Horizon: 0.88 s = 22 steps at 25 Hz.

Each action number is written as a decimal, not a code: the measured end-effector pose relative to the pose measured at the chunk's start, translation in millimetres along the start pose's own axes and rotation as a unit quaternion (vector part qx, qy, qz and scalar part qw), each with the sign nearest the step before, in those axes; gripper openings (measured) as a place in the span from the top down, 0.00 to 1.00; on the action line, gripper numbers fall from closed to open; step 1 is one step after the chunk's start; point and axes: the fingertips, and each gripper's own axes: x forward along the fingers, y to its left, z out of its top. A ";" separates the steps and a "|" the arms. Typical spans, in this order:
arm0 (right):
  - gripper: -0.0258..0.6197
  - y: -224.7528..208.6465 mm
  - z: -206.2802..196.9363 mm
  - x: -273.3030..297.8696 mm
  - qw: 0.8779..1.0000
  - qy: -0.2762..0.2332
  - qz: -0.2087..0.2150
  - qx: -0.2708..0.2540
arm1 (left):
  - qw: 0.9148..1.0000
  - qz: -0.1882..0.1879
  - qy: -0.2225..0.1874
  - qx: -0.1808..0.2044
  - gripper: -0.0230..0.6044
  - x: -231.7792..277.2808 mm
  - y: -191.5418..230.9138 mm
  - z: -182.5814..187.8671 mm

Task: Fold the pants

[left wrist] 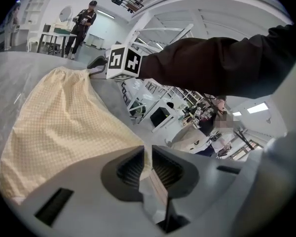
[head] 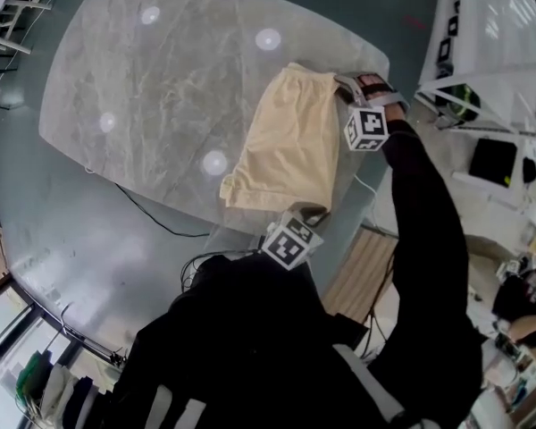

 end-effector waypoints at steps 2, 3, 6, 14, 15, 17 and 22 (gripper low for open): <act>0.79 4.6 -9.3 -3.9 1.000 0.009 0.002 0.009 | 1.000 -0.019 0.002 -0.002 0.83 5.3 -8.0 -1.7; 0.78 7.1 -14.1 -5.2 1.000 0.014 0.004 0.010 | 1.000 -0.027 0.003 0.000 0.81 6.5 -11.7 -2.3; 0.78 8.7 -27.2 -7.2 0.999 0.028 0.001 0.018 | 0.999 -0.042 0.004 0.011 0.77 5.0 -18.0 -3.2; 0.77 -10.8 -29.9 -38.1 0.976 0.014 -0.042 0.214 | 0.999 -0.014 -0.026 0.015 0.77 -18.8 -1.1 2.5; 0.77 -15.2 -29.3 -44.0 0.967 0.010 -0.051 0.250 | 0.999 -0.006 -0.030 0.016 0.77 -23.1 3.5 5.1; 0.77 -24.5 -26.3 -57.9 0.944 -0.004 -0.067 0.325 | 0.999 0.012 -0.037 0.023 0.77 -33.3 13.6 11.7; 0.77 -46.4 -15.0 -97.9 0.833 -0.070 -0.080 0.542 | 0.996 0.048 -0.071 0.032 0.77 -67.3 40.9 45.1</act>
